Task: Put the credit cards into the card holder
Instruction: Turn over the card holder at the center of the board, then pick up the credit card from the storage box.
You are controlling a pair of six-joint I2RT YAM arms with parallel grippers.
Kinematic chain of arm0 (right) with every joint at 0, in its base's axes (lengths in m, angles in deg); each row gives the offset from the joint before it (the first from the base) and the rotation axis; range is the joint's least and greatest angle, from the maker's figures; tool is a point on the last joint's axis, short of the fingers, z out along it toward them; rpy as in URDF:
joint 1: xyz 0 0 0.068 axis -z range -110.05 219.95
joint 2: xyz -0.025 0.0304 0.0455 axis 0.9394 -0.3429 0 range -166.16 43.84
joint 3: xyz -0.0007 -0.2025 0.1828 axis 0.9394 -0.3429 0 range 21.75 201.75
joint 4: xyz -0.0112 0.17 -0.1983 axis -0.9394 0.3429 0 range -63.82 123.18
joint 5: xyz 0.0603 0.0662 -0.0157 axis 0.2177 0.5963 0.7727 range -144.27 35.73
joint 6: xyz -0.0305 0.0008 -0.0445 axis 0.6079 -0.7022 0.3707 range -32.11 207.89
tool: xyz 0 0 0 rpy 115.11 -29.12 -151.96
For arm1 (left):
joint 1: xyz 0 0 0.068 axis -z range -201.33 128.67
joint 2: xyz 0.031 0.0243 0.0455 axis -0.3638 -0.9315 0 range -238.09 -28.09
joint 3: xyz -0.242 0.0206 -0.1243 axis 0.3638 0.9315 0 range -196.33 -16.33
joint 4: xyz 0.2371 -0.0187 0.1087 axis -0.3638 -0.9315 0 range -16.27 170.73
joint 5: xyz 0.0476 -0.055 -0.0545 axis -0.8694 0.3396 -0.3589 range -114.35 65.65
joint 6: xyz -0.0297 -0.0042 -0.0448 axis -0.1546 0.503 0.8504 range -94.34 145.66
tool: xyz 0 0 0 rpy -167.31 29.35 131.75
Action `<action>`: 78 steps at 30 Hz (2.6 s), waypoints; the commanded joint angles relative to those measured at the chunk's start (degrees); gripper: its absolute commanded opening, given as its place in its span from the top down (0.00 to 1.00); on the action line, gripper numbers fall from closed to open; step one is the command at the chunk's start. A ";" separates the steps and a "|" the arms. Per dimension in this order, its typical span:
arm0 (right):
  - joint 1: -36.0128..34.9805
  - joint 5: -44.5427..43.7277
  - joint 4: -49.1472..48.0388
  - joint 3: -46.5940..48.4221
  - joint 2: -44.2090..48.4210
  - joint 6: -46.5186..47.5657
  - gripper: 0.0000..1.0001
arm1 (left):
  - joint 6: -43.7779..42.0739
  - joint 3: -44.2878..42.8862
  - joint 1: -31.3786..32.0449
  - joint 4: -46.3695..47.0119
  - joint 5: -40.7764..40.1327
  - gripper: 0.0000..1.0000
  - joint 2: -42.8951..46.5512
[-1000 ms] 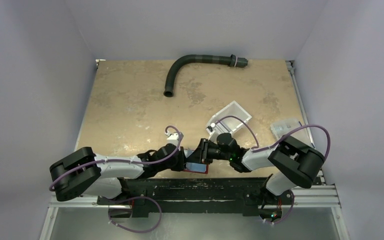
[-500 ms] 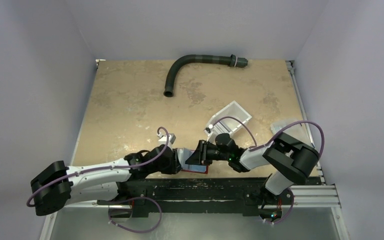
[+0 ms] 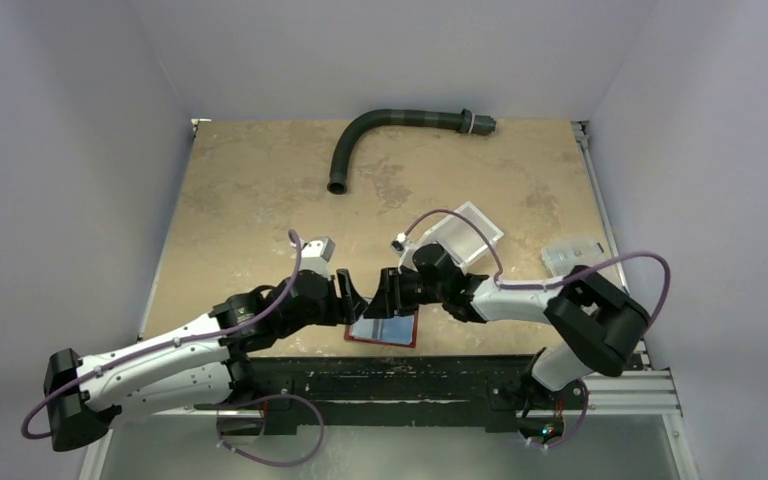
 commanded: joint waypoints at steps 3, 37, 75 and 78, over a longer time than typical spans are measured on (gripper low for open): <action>9.12 -4.53 21.87 3.21 13.44 11.22 0.52 | -3.21 -0.43 0.11 9.41 2.61 0.40 -9.21; 30.00 0.74 55.88 34.76 -9.72 53.74 0.16 | -5.96 9.65 -2.26 20.70 27.37 0.22 1.49; 30.27 -0.22 51.37 29.61 -4.95 49.65 1.00 | -4.34 11.49 -2.26 24.23 26.27 0.21 -0.72; 30.27 -2.31 50.02 29.16 -3.64 49.06 1.00 | -4.06 11.55 -2.26 24.73 26.37 0.21 -1.02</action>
